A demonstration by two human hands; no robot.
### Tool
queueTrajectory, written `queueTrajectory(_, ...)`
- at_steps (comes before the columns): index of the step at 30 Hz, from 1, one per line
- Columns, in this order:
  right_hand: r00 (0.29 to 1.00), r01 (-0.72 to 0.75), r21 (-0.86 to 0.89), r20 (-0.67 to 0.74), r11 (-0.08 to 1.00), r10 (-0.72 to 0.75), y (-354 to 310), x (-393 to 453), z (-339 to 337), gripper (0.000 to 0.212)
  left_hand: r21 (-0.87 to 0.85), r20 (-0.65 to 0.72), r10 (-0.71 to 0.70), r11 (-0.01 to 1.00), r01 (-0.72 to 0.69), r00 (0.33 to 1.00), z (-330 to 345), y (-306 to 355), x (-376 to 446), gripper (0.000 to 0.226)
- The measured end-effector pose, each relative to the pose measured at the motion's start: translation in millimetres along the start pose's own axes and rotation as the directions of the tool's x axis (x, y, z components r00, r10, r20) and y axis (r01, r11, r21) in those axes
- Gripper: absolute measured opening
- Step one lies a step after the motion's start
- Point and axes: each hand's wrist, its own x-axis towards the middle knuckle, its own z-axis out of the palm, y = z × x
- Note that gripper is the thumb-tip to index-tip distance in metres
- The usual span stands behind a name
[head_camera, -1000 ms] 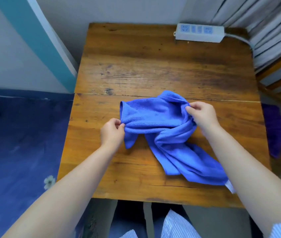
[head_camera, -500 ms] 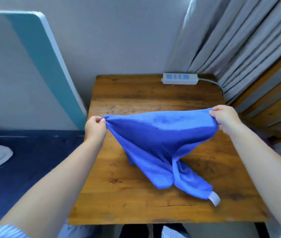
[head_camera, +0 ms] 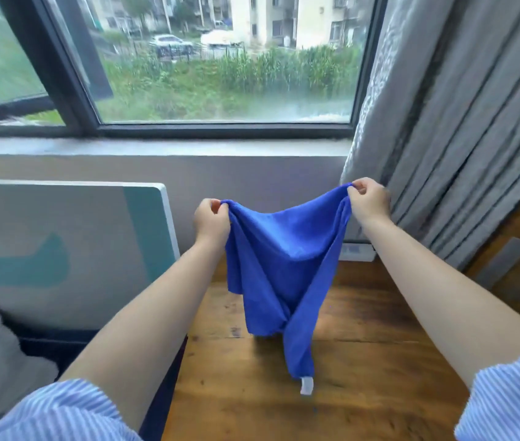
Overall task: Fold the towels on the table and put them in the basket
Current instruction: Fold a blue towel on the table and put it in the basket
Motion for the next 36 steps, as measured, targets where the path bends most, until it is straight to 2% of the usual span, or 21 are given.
queueTrajectory(4,0.995,0.089,0.232,-0.054,0.969,-0.078,-30.3,13.2,-2.9,0.022,-0.087,-0.045,0.118,0.989,-0.121,0.992,-3.0,30.9,7.5,0.007)
queueTrajectory(7,0.995,0.09,0.254,-0.057,0.963,-0.078,-30.9,14.3,-6.2,0.021,-0.111,-0.113,0.141,0.982,-0.153,0.984,-10.6,38.6,10.0,0.012)
queueTrajectory(9,0.999,0.054,0.195,-0.006,0.979,-0.054,-10.5,8.9,-8.2,0.021,-0.07,-0.137,0.103,0.991,-0.113,0.985,-17.4,28.5,7.4,0.008)
queueTrajectory(11,0.996,-0.042,0.076,0.083,0.996,0.036,22.4,-1.4,-11.2,0.015,0.03,-0.122,0.034,0.999,-0.03,0.992,-23.9,5.1,2.9,0.008)
queueTrajectory(13,0.974,-0.134,-0.087,0.172,0.987,0.147,62.7,-21.8,-12.6,0.016,0.207,-0.057,-0.064,0.976,0.075,0.996,-27.5,-29.9,-8.2,0.019)
queueTrajectory(15,0.933,-0.176,-0.246,0.268,0.953,0.241,106.6,-49.9,-9.4,0.027,0.382,0.05,-0.175,0.913,0.143,0.983,-29.4,-71.3,-25.8,0.02)
queueTrajectory(16,0.9,-0.186,-0.339,0.318,0.922,0.298,127.6,-67.8,-6.6,0.024,0.477,0.113,-0.237,0.865,0.157,0.965,-29.2,-93.4,-37.5,0.022)
queueTrajectory(18,0.818,-0.19,-0.508,0.392,0.84,0.422,166.7,-107.1,-1.7,0.016,0.655,0.228,-0.367,0.743,0.137,0.902,-28.1,-138.9,-63.0,0.022)
queueTrajectory(21,0.676,-0.09,-0.694,0.484,0.715,0.556,216.8,-161.1,5.1,0.026,0.847,0.317,-0.528,0.531,0.014,0.788,-28.8,-193.6,-102.6,0.022)
queueTrajectory(24,0.583,0.002,-0.796,0.493,0.606,0.646,247.3,-204.1,7.5,0.028,0.917,0.383,-0.669,0.357,-0.176,0.637,-30.7,-228.2,-135.5,0.02)
queueTrajectory(26,0.555,0.035,-0.822,0.489,0.569,0.672,258.7,-221.8,8.0,0.024,0.926,0.369,-0.743,0.246,-0.285,0.558,-34.9,-240.9,-149.1,0.019)
queueTrajectory(28,0.52,0.076,-0.835,0.5,0.546,0.692,265.4,-236.0,7.3,0.016,0.93,0.336,-0.781,0.187,-0.316,0.526,-41.7,-256.2,-158.0,0.019)
queueTrajectory(30,0.497,0.106,-0.848,0.498,0.52,0.711,274.0,-246.6,7.0,0.018,0.928,0.302,-0.806,0.125,-0.352,0.509,-47.3,-265.2,-162.4,0.025)
queueTrajectory(32,0.453,0.165,-0.857,0.506,0.489,0.734,279.3,-257.0,4.0,0.023,0.906,0.278,-0.852,0.08,-0.416,0.444,-52.4,-270.1,-167.2,0.027)
queueTrajectory(34,0.343,0.245,-0.856,0.515,0.454,0.786,279.7,-268.0,2.4,0.027,0.873,0.239,-0.911,0.051,-0.485,0.335,-57.5,-269.4,-171.8,0.029)
queueTrajectory(36,0.206,0.328,-0.843,0.503,0.425,0.839,276.6,-278.1,2.0,0.031,0.862,0.202,-0.956,0.071,-0.502,0.211,-62.3,-272.6,-176.9,0.023)
